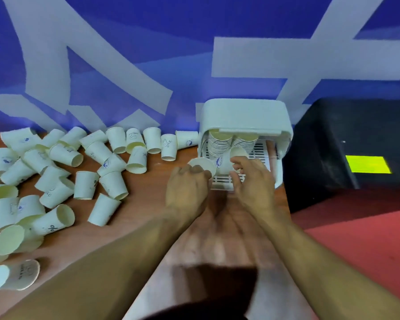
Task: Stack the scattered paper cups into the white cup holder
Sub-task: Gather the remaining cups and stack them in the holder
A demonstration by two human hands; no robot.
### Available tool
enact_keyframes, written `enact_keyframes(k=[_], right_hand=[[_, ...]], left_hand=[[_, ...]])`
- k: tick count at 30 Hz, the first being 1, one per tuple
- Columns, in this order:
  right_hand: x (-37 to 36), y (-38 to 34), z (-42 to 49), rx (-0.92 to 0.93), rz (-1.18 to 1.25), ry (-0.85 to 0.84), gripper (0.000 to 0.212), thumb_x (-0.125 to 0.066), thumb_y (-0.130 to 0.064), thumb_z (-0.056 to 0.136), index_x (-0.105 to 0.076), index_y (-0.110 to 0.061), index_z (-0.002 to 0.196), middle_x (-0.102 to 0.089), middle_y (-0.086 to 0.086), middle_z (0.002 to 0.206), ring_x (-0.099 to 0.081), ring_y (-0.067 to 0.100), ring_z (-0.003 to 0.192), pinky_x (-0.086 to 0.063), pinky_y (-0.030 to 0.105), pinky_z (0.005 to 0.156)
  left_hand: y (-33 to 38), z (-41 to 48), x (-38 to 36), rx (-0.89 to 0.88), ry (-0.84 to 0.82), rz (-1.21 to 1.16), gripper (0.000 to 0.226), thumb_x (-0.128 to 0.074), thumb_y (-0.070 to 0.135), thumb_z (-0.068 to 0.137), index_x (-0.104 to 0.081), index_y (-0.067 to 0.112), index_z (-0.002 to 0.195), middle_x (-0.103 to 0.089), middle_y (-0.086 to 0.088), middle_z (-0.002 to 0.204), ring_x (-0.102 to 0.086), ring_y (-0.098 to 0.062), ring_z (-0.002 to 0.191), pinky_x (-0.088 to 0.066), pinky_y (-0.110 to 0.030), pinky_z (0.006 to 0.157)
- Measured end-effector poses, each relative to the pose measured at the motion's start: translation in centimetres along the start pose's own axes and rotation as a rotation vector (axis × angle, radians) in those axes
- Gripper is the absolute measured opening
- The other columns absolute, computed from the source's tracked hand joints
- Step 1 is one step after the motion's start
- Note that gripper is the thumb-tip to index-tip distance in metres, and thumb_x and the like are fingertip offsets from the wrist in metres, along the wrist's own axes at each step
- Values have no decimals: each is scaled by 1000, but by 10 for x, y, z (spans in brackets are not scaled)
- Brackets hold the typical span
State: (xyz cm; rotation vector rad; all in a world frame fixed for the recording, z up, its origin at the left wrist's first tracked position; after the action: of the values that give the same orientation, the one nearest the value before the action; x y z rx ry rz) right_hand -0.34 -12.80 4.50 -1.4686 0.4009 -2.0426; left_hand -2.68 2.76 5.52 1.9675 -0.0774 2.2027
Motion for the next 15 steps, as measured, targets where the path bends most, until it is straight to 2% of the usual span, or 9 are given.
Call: enact_keyframes(k=[2,6,10,15], right_hand=[[7,21,4,1,-20,27,31,-72,-3,74,-68,-16,102,-68,-2,84,-60,25,84,-53,40,67],[2,45,9,80,-73,16,27,-71,-4,73,-71,-14,98,-68,-2,82,-58,28,81,-48,43,76],[-18,61,12,96,-106,-50,20,-64,-10,77,-72,-16,94,-68,-2,79,-56,27,78,-45,39,70],[-44,75,14,122,-156,-153,20,-68,-6,73,-72,-17,89,-65,-2,73,-55,27,75,-42,37,66]], left_hand=[[16,18,-7,-24,9,-12,4,-69,28,83,-71,24,82,-69,2,83,-60,-23,78,-33,-32,67],[30,39,-31,-82,2,-17,6,-68,25,82,-69,23,77,-67,2,78,-56,-24,74,-23,-33,64],[31,52,-57,-93,-33,-11,6,-67,23,83,-72,22,80,-69,3,82,-57,-25,77,-28,-34,67],[26,61,-84,-94,-143,37,5,-72,18,76,-73,23,77,-68,3,79,-58,-24,77,-33,-33,68]])
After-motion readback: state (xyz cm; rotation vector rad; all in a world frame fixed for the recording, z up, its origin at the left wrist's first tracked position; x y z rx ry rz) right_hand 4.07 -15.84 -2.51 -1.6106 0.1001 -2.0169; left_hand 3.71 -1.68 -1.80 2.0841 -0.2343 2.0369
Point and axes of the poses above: each hand's wrist, its own z-axis towards the middle knuckle, its own x-axis out of the back of the hand, y = z × x, the point moved 4 cm from there along z, towards the middle knuckle
